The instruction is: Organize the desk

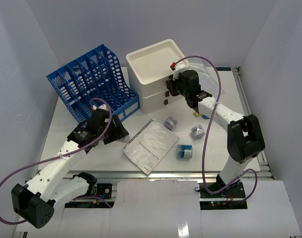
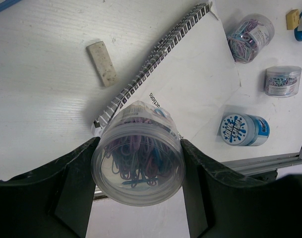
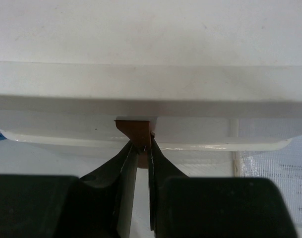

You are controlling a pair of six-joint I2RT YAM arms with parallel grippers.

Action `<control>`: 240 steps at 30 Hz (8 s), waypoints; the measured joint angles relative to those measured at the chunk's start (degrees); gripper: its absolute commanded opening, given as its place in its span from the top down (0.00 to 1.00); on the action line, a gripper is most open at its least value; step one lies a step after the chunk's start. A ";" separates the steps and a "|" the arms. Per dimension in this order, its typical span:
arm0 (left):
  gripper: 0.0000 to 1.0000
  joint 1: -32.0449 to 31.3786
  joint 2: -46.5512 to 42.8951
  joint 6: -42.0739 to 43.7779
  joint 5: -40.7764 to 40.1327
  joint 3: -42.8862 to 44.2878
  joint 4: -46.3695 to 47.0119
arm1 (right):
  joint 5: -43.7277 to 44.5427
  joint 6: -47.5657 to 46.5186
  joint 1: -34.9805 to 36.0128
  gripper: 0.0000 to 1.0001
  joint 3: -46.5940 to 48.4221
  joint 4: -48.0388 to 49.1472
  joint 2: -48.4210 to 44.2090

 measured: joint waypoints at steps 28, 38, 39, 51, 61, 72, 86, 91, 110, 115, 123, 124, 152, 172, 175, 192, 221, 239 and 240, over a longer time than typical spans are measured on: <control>1.00 -0.39 30.72 3.37 11.57 37.37 11.34 | -4.14 -2.03 -0.06 0.92 -26.88 3.34 -28.38; 1.00 -4.22 44.33 6.31 12.06 52.77 10.94 | -7.25 -4.05 -0.11 0.92 -29.08 -1.05 -32.88; 1.00 -4.78 45.59 6.51 11.75 54.16 10.43 | -7.41 -4.22 -0.12 0.92 -29.19 -1.54 -33.17; 0.92 -7.98 50.92 8.59 1.53 63.27 0.63 | -7.47 -5.06 -0.13 0.89 -29.58 -2.64 -33.94; 0.51 -7.89 52.91 10.34 -4.61 68.35 -7.68 | -7.07 -5.16 -0.17 0.54 -29.58 -2.69 -33.90; 0.19 -7.89 53.94 11.69 -5.28 69.92 -10.45 | -8.80 -8.45 -0.21 0.10 -28.62 -4.93 -33.92; 0.10 -7.89 50.66 14.72 -4.55 66.90 -7.62 | -28.80 -28.47 -0.72 0.09 -26.88 -14.54 -32.61; 0.02 -7.87 35.35 19.74 -0.86 49.87 -0.04 | -27.23 -32.02 -0.80 0.10 -28.50 -12.36 -27.23; 0.02 -7.87 -33.17 11.25 -2.10 -6.01 11.85 | -12.58 -25.73 1.20 0.06 -30.21 1.48 -10.84; 0.02 -7.87 -35.69 8.38 -2.25 -6.91 11.46 | -12.17 -25.02 1.34 0.04 -30.21 2.02 -10.08; 0.02 -7.87 -37.32 4.83 -1.52 -9.91 12.76 | -12.81 -23.94 1.73 0.19 -30.21 3.17 -8.93; 0.02 -7.87 -37.64 4.38 -1.39 -10.57 12.79 | -12.89 -23.87 1.78 0.23 -30.21 3.20 -8.91; 0.02 -7.87 -41.46 -1.20 2.89 -17.05 17.28 | -36.75 -38.01 0.77 0.72 -19.15 -22.50 -32.46; 0.02 -7.78 -41.94 -1.54 4.58 -17.11 18.74 | -13.76 -15.93 -3.10 0.85 1.08 -13.90 -24.22; 0.02 -7.76 -41.94 -1.55 4.68 -17.11 18.72 | -7.96 -15.06 -3.08 0.86 1.06 -11.72 -21.23; 0.02 -7.76 -41.83 -1.53 4.68 -17.11 18.72 | -1.33 -17.83 -1.86 0.83 1.02 -12.20 -12.75; 0.02 -7.76 -40.15 -0.81 4.66 -17.11 18.77 | -4.13 -18.13 4.31 0.10 9.61 -25.23 -16.00; 0.02 -7.76 -38.38 1.11 5.81 -18.13 21.90 | -8.54 -20.90 -12.56 0.07 -19.46 -47.29 -31.69; 0.02 -7.76 -37.97 1.13 6.19 -18.54 22.55 | -7.90 -20.87 -12.56 0.07 -19.86 -47.26 -30.62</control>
